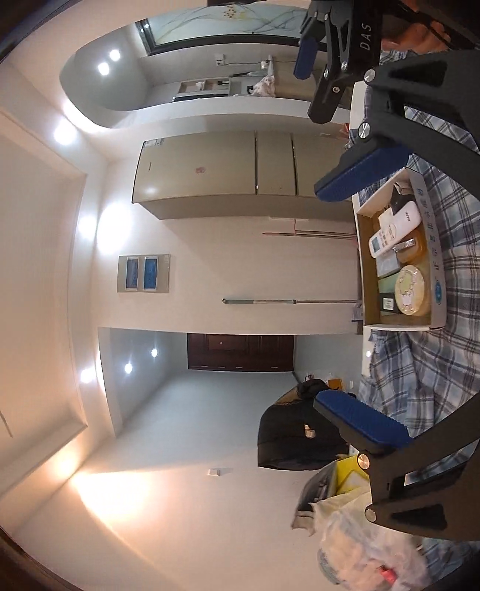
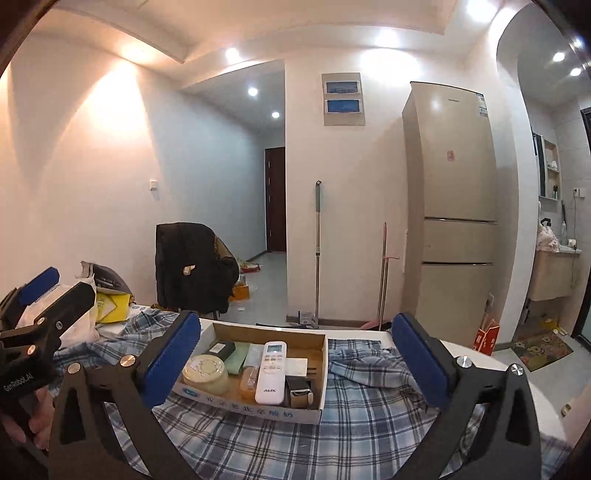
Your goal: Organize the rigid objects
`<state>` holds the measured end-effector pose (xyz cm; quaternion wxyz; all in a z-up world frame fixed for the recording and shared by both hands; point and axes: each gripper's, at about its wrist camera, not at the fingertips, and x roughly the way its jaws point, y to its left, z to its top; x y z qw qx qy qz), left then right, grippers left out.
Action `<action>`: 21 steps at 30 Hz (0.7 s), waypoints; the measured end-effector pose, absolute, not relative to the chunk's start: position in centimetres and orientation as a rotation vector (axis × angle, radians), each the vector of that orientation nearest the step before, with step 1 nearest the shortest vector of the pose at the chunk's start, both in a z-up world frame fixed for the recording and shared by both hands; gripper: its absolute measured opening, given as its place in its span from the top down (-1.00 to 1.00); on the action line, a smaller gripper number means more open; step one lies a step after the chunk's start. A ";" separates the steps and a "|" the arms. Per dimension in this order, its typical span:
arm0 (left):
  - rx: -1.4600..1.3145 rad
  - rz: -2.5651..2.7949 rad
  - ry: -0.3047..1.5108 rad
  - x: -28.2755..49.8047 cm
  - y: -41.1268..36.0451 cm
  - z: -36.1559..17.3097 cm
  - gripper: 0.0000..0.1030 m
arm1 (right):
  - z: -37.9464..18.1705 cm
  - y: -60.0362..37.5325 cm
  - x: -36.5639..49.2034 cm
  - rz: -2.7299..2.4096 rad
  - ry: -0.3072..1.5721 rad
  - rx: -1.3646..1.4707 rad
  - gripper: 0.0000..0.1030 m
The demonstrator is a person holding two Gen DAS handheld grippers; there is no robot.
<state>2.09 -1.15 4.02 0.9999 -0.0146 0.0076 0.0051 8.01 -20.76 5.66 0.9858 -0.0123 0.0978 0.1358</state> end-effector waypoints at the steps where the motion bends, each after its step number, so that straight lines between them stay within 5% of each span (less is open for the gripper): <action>1: -0.026 0.009 0.017 2.2 -1.2 3.4 -1.00 | 5.1 -20.9 8.1 0.271 0.190 -0.023 -1.00; 21: 0.060 0.056 -0.028 1.6 -1.8 0.5 -1.00 | 1.4 -20.6 7.3 0.251 0.170 -0.050 -1.00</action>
